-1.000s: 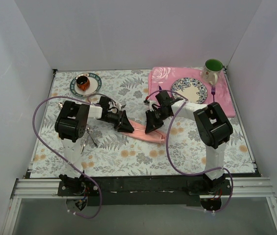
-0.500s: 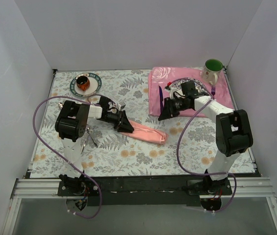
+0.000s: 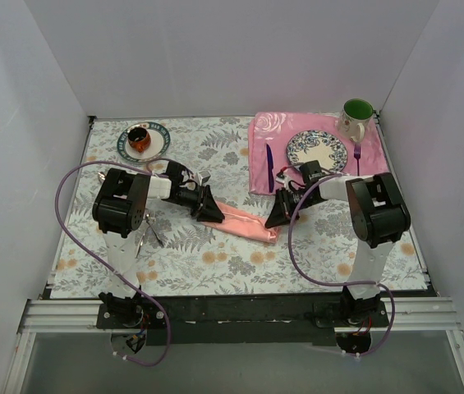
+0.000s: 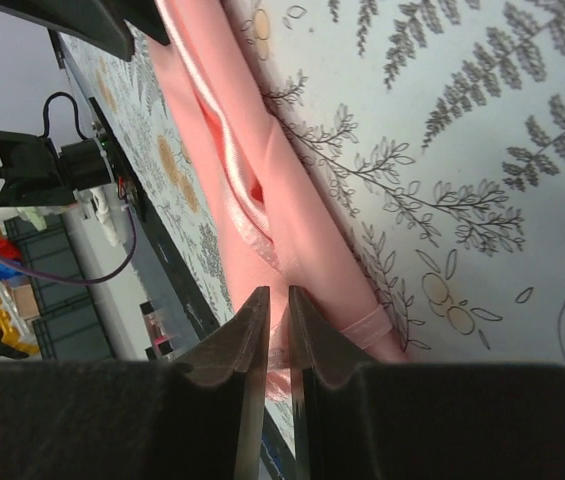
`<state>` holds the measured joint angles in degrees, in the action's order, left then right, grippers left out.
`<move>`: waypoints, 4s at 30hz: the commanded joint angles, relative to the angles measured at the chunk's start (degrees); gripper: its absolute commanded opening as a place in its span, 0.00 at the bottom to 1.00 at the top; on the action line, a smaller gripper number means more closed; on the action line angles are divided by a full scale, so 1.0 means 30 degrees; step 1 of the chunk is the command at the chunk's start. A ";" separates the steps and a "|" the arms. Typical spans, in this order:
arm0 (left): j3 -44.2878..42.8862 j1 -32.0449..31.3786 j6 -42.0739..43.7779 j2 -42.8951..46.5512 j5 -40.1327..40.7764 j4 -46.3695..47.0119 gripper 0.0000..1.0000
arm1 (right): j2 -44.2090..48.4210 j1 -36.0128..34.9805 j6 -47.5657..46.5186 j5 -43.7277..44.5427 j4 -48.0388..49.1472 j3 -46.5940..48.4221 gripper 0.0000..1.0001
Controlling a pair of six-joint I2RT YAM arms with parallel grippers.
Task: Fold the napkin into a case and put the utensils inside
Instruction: Smooth out the smaller rectangle-folded napkin from the folded napkin.
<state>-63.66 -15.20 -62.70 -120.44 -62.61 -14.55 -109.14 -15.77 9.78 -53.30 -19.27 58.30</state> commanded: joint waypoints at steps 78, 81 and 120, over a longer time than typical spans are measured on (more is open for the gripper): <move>0.0565 -0.1730 -0.0663 -0.1220 0.1065 0.1626 0.77 | 0.2105 -0.2009 0.5728 -0.4267 0.7211 -0.1151 0.94; 0.0507 -0.1730 -0.0634 -0.1278 0.1065 0.1626 0.78 | 0.0935 -0.2009 0.6056 -0.3946 0.8004 -0.1562 0.94; -0.1895 -0.1553 2.7778 0.6840 0.5896 -0.5934 0.98 | -0.2993 -0.2126 -0.4752 0.0773 -0.0930 0.2098 0.36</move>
<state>-69.10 -19.59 2.35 -100.14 -44.84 -30.52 -115.74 -21.80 2.26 -58.15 -19.40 62.54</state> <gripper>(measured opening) 0.982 0.359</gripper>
